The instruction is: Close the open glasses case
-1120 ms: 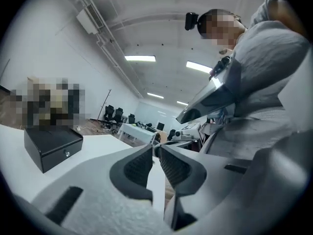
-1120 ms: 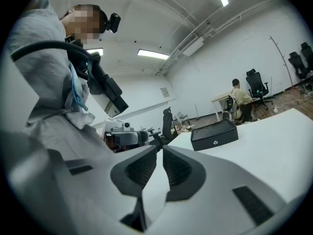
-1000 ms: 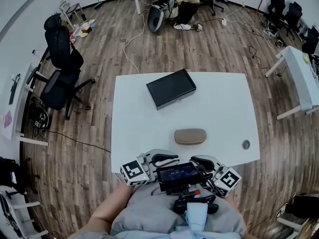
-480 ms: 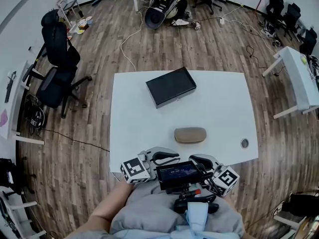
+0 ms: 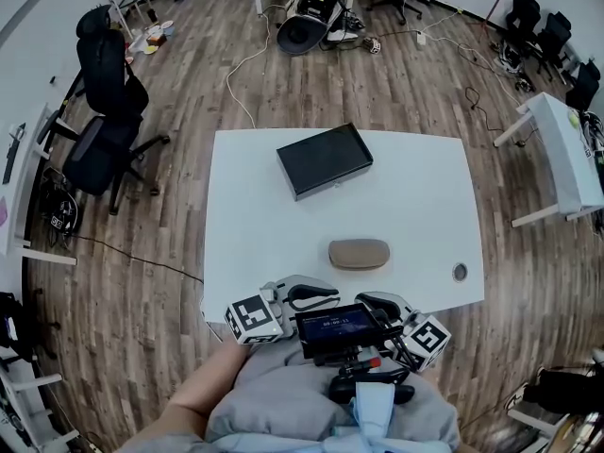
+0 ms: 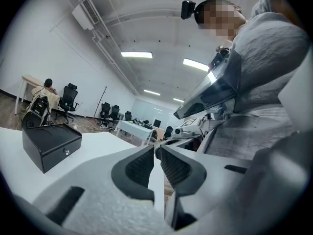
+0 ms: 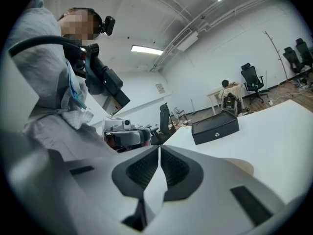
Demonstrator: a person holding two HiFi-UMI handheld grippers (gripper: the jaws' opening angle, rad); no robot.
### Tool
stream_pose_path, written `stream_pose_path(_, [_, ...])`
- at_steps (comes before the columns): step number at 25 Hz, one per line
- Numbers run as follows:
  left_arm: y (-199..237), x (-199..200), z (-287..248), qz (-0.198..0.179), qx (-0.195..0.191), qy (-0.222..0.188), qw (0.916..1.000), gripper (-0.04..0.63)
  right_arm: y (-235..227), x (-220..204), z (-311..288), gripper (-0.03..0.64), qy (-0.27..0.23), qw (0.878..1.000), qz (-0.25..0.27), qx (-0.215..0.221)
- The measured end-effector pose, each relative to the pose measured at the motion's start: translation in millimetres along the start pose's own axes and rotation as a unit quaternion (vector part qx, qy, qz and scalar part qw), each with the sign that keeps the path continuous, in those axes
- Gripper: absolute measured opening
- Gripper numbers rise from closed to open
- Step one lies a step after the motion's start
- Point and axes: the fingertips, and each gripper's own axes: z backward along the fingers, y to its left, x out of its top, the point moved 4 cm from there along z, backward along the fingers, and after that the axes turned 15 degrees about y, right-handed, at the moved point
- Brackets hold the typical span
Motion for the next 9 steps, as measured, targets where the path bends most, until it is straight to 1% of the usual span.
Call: stream_pose_path(9, [1.6,0.7,2.2,0.002,0.003,-0.005,1.0,0.044,0.3,2.7,-2.5,0.038,0.006,1.0,-0.004,0.003])
